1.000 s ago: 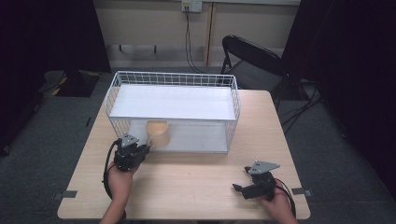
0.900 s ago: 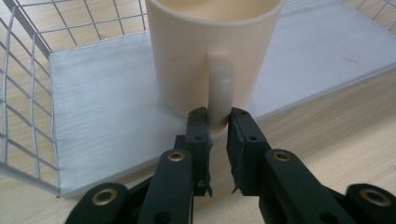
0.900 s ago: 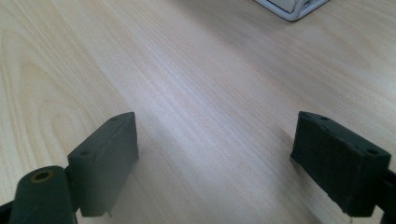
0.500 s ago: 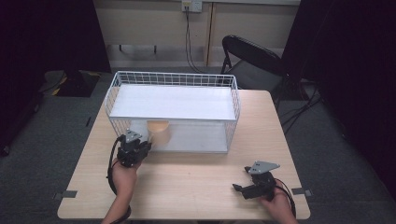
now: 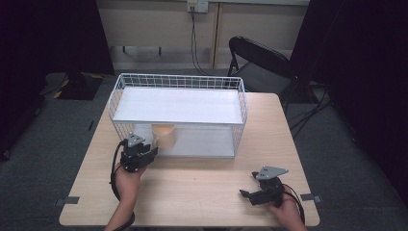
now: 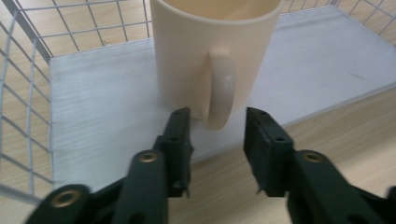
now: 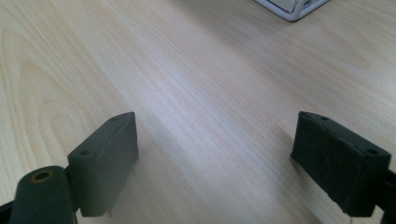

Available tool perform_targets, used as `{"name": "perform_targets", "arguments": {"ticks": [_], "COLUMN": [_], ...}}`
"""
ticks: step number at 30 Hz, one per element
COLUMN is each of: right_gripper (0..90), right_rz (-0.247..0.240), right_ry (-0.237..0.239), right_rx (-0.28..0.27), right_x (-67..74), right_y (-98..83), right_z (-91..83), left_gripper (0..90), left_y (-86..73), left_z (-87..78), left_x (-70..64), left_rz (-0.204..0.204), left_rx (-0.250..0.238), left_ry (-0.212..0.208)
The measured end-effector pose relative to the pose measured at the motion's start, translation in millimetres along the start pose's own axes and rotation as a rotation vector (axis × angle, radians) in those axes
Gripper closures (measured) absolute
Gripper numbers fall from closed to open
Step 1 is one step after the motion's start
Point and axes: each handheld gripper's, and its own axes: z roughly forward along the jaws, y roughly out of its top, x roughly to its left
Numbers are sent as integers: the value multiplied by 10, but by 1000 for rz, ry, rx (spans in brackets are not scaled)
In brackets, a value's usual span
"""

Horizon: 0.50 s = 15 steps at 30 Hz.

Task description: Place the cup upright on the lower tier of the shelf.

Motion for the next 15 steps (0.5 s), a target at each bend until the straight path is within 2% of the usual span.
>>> {"name": "perform_targets", "arguments": {"ticks": [1, 6, 7, 10, 13, 15], "right_gripper": [136, 136, 135, 136, 136, 136], "right_rz": [-1, 0, 0, 0, 0, 0], "right_ry": [-1, 0, 0, -1, 0, 0], "right_rx": [1, 0, 0, 1, 0, 0], "right_x": [0, 0, 0, 0, 0, 0], "right_y": [0, 0, 0, 0, 0, 0], "right_z": [0, 0, 0, 0, 0, 0], "left_gripper": [512, 393, 325, 283, 262, 245], "left_y": [-10, -34, -40, -53, -66, -70], "left_z": [-14, -42, -48, -58, -78, -89], "left_x": [4, 3, 5, 6, -3, -7], "left_rz": [0, 25, 31, 41, 71, 73], "left_rx": [1, -8, -11, -12, -19, -19], "left_ry": [-10, -14, -18, -45, -51, -56]}}
